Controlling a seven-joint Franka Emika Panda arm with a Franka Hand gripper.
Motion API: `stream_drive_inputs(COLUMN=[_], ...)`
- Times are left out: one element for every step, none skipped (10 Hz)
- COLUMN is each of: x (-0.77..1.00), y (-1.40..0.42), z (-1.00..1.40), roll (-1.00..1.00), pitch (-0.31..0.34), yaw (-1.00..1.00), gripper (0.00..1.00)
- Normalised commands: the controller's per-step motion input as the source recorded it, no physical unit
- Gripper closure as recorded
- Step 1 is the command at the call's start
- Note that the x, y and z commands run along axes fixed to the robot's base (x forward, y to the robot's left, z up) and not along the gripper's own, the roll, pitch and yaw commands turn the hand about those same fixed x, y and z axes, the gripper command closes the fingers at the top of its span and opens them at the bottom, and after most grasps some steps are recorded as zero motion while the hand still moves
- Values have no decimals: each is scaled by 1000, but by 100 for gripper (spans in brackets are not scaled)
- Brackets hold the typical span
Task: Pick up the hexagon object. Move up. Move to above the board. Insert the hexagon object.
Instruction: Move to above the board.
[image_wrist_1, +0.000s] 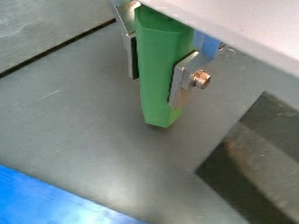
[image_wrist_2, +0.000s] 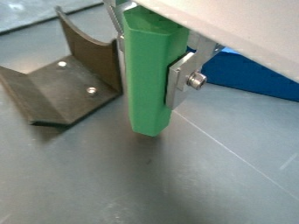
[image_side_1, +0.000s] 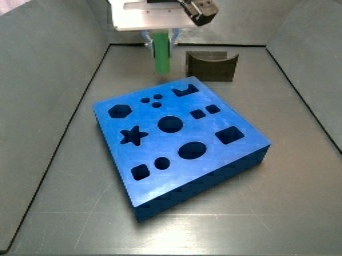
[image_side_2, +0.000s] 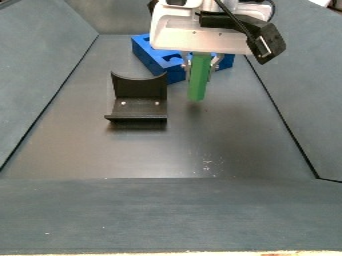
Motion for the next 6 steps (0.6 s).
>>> stream_drive_inputs(x=[88,83,73,65,57,53], y=[223,215,201,193,181,176], z=[1000,1000,1000,1000,1000,1000], roll=[-126,-119,-123,-128,-129,-121], pitch=[-29,-7,19,35,49,50], yaw=[37,18,-12,-26,-37,-39], gripper=[100,100,100,100,100,100])
